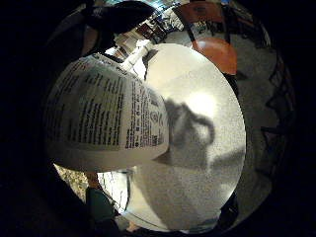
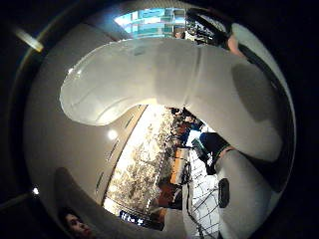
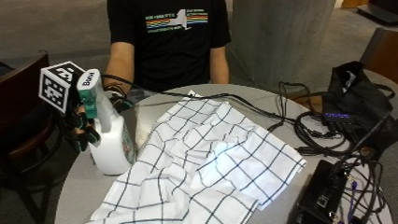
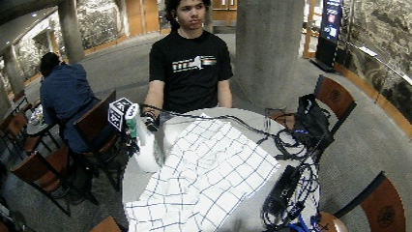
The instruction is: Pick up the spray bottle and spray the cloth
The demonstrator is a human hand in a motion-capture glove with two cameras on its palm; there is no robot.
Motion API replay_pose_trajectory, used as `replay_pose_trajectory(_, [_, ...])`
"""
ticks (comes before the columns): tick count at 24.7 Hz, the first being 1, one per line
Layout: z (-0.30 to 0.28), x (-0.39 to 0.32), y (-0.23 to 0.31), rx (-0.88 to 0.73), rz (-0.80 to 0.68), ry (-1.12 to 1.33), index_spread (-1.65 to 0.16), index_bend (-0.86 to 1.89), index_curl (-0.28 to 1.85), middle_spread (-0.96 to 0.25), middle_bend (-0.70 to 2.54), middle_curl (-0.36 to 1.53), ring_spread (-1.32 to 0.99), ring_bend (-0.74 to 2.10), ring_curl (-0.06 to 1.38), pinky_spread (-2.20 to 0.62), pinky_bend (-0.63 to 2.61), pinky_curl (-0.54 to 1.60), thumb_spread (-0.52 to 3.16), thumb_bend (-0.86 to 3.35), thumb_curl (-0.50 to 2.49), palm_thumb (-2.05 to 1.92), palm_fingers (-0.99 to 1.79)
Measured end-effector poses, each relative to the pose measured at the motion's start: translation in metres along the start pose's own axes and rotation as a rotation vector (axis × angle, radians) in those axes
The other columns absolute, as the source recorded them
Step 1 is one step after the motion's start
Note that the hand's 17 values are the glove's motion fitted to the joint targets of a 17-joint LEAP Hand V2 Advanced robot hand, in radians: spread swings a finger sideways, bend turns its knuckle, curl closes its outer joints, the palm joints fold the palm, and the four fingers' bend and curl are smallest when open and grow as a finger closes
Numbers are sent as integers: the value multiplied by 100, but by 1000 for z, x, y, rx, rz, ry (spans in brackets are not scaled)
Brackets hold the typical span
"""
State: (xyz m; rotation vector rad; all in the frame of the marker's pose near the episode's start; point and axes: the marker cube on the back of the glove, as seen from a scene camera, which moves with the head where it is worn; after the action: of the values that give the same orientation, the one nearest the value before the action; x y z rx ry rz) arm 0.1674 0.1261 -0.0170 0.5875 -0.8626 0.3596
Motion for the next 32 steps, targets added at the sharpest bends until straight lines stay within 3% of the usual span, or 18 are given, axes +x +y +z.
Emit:
replay_pose_trajectory(6, [3,0,-5,3,12,-15,-29,9,25,-3,44,45,4,28,35,30,20,34,87,-5,43,84,75])
replay_pose_trajectory(14, [7,2,-9,5,57,-105,-23,46,38,-4,27,40,6,15,31,32,15,31,76,4,50,101,86])
replay_pose_trajectory(21, [2,3,-8,50,-7,-99,-22,44,43,-9,29,42,5,19,31,31,16,30,60,1,56,107,97])
replay_pose_trajectory(32, [-14,-30,-6,-128,-101,-63,-20,38,47,-10,27,43,3,21,33,29,17,30,45,-3,63,108,107])
